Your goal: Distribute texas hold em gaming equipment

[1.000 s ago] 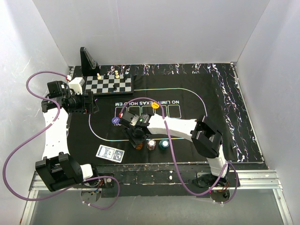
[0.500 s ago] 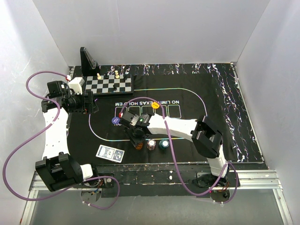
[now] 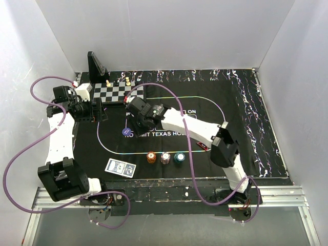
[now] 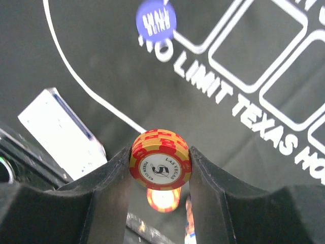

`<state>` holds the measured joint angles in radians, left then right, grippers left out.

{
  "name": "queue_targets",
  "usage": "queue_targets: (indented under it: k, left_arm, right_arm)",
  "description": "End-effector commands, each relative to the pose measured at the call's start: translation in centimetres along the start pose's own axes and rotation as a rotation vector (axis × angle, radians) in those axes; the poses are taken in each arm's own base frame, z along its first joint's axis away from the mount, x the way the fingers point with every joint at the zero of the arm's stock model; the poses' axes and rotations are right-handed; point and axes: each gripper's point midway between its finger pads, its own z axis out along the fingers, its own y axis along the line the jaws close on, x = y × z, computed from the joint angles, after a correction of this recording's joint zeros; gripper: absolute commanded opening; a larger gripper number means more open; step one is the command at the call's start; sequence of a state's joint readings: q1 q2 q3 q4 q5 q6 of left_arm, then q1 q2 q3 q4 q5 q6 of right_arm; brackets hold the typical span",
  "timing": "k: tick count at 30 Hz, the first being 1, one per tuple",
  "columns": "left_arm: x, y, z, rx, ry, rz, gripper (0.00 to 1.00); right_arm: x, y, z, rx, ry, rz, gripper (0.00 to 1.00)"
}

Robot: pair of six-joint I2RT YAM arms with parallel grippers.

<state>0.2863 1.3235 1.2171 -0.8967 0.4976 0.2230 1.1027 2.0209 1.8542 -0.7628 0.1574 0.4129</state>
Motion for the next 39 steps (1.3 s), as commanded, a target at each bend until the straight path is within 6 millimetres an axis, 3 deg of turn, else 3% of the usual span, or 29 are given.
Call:
queue_targets:
  k: [1, 4, 11, 24, 28, 32, 39]
  left_arm:
    - [-2.1, 0.2, -0.5, -0.007, -0.052, 0.007, 0.98]
    - [-2.2, 0.4, -0.5, -0.006, -0.049, 0.001, 0.98]
    - [-2.1, 0.5, -0.3, -0.007, -0.045, 0.005, 0.98]
    - [-2.5, 0.6, -0.4, -0.011, -0.051, 0.009, 0.98]
    - [-2.5, 0.5, -0.5, -0.013, -0.061, 0.010, 0.98]
    - [-2.8, 0.7, -0.7, -0.021, -0.061, 0.009, 0.98]
    - [-2.7, 0.7, -0.8, -0.025, -0.057, 0.004, 0.98]
  right_arm:
    - [-3.9, 0.2, 3.3, -0.010, -0.044, -0.025, 0.01]
    - [-5.7, 0.6, 5.2, -0.029, -0.054, -0.021, 0.01]
    - [-5.2, 1.0, 9.9, -0.070, -0.024, 0.002, 0.01]
    - [-2.8, 1.6, 12.5, -0.105, 0.052, 0.023, 0.03]
    - [-2.5, 1.8, 12.9, -0.104, 0.064, 0.021, 0.19]
    - [-2.4, 2.2, 12.5, -0.127, 0.078, 0.022, 0.49]
    - [-4.2, 1.3, 9.9, -0.088, 0.017, 0.003, 0.78]
